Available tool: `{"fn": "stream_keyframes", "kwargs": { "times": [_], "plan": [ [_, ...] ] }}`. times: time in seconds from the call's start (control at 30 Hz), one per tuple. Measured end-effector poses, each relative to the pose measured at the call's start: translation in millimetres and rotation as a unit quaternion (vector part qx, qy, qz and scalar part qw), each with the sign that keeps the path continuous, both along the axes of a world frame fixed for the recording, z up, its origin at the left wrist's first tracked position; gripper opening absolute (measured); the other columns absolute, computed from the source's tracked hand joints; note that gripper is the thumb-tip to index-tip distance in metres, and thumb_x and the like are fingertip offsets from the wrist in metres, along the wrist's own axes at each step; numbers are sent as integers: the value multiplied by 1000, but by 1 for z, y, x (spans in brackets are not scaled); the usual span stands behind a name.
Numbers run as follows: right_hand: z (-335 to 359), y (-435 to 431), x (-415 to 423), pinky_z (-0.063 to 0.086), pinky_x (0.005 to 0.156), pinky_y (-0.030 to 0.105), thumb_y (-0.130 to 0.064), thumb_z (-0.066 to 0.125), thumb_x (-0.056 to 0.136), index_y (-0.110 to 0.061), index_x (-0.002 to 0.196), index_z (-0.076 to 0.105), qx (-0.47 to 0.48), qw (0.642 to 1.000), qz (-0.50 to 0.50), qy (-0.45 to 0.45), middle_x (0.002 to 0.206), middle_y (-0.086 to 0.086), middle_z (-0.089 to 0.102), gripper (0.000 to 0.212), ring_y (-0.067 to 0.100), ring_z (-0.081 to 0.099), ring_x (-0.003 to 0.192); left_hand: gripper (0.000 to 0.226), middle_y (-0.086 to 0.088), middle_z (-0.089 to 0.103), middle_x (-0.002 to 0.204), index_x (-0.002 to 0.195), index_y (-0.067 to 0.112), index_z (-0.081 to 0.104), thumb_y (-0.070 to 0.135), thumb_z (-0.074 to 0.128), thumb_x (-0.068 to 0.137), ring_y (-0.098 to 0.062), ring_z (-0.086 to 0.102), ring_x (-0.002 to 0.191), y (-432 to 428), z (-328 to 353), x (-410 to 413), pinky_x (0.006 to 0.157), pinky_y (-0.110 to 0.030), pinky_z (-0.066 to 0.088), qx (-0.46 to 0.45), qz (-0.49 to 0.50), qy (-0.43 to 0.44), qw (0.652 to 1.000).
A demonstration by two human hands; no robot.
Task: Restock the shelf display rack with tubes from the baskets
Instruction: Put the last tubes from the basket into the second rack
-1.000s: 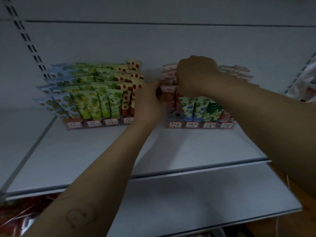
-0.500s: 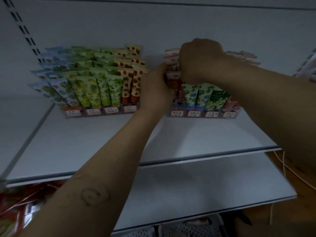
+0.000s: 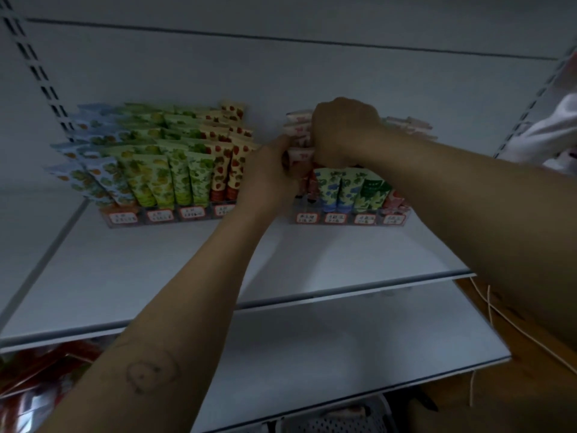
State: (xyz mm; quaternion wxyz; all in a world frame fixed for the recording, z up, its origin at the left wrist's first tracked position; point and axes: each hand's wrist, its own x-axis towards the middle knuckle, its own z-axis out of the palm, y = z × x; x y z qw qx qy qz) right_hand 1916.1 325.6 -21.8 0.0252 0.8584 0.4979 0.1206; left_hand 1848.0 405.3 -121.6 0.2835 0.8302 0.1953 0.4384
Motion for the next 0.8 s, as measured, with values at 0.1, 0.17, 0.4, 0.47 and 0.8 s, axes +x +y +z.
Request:
{"fn": "stream_keyframes", "kwargs": {
  "times": [0.1, 0.17, 0.4, 0.47, 0.8],
  "plan": [
    [4, 5, -2, 39, 73, 33, -22, 59, 90, -2, 116, 56, -27, 999, -9, 17, 101, 11, 57, 33, 28, 54, 93, 16, 17, 51, 62, 100, 16, 67, 18, 56, 89, 4, 47, 55, 1, -2, 1, 49, -13, 32, 0, 10, -4, 1000],
    [8, 7, -1, 41, 74, 33, -18, 60, 88, -1, 117, 56, -46, 999, -14, 25, 86, 6, 50, 34, 25, 49, 85, 8, 9, 57, 63, 88, 17, 64, 16, 56, 86, 3, 50, 56, 2, -1, 3, 49, -17, 36, -7, 16, -9, 1000],
    [3, 31, 15, 41, 56, 30, -21, 63, 91, 2, 112, 62, -213, 974, -50, 66, 88, 12, 62, 31, 24, 55, 71, 21, 23, 36, 51, 63, 20, 52, 12, 60, 81, 21, 43, 50, -1, 8, 9, 45, -7, 29, 31, 55, -22, 998],
    [4, 28, 15, 42, 64, 29, -26, 62, 91, 0, 119, 59, -179, 982, -34, 50, 98, 14, 63, 38, 26, 58, 81, 16, 16, 45, 51, 66, 17, 59, 7, 60, 79, 9, 47, 51, -7, 8, 8, 44, -10, 28, 20, 59, -19, 998],
    [0, -32, -8, 46, 71, 27, -19, 55, 88, -16, 106, 70, 7, 1000, 20, 20, 105, 13, 69, 23, 29, 62, 92, 15, -8, 69, 81, 90, 13, 68, 7, 57, 82, -14, 55, 67, -20, 14, -4, 52, -20, 24, -49, 62, 24, 997]
  ]
}}
